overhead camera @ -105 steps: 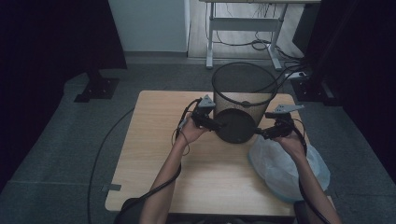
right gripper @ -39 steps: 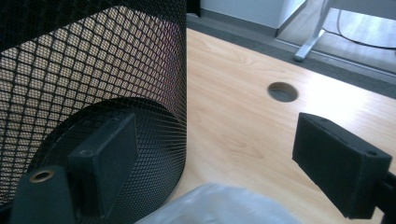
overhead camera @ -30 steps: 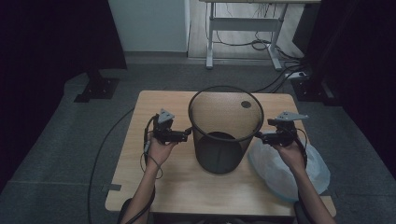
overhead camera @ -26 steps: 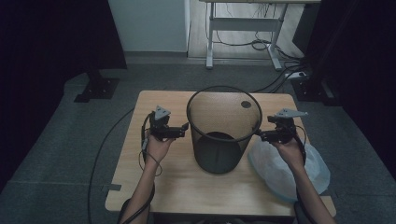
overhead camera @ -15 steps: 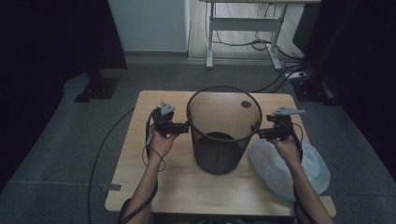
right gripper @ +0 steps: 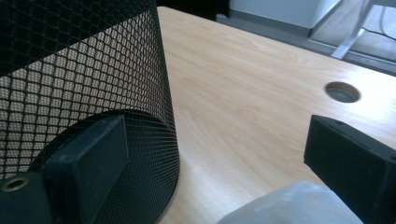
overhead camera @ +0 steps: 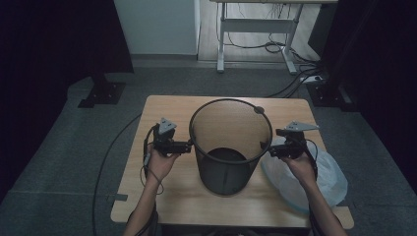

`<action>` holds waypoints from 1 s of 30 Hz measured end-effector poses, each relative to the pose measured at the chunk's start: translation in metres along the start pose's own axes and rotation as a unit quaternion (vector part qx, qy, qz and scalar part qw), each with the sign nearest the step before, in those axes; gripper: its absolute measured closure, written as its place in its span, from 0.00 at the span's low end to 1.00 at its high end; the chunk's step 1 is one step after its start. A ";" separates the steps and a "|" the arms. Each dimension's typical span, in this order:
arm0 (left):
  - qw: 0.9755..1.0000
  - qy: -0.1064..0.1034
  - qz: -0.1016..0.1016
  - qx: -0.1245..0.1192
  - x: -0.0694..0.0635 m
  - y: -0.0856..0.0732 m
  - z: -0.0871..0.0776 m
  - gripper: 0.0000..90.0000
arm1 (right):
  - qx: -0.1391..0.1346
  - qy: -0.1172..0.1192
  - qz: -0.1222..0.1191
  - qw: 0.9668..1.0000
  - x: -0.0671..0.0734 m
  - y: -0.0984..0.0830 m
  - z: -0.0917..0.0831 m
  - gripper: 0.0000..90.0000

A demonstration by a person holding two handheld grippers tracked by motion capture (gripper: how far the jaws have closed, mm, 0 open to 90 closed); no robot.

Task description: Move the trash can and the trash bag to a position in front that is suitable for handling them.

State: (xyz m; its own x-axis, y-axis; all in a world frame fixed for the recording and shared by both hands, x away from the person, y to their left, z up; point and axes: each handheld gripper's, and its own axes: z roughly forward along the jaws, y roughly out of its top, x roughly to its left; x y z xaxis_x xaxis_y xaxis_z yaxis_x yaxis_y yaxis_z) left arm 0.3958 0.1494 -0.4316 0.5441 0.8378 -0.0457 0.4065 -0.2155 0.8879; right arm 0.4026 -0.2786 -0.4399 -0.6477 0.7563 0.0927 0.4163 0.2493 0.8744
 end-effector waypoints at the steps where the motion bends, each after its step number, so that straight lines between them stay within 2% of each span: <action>1: 1.000 0.000 -0.001 -0.002 0.000 -0.003 -0.005 0.00 | 0.001 0.004 -0.002 1.000 0.004 0.000 -0.001 0.06; 10: 1.000 0.003 -0.001 -0.012 -0.005 -0.027 -0.046 0.00 | -0.003 0.024 -0.017 1.000 0.037 -0.007 -0.006 0.06; 13: 1.000 0.006 -0.002 -0.015 -0.007 -0.033 -0.057 0.00 | -0.002 0.026 -0.023 0.999 0.047 -0.009 -0.008 0.06; 18: 1.000 0.000 -0.008 -0.019 -0.009 -0.044 -0.074 0.00 | 0.004 0.038 -0.023 0.999 0.060 -0.012 -0.010 0.02; 21: 1.000 0.001 -0.003 -0.016 -0.011 -0.050 -0.083 0.00 | 0.006 0.042 -0.025 0.999 0.067 -0.014 -0.011 0.02; 25: 1.000 0.001 0.001 -0.019 -0.013 -0.054 -0.091 0.00 | 0.009 0.046 -0.030 0.998 0.074 -0.015 -0.013 0.02; 30: 1.000 -0.007 -0.002 -0.025 -0.011 -0.056 -0.090 0.00 | 0.011 0.052 -0.026 0.998 0.074 -0.015 -0.013 0.01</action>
State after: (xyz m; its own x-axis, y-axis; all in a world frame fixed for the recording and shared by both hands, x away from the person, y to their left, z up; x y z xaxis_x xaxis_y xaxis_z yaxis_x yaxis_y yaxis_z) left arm 0.3011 0.1979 -0.4398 0.5536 0.8309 -0.0556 0.3711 -0.1864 0.9097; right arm 0.3407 -0.2344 -0.4398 -0.7314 0.6751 0.0970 0.3926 0.3004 0.8692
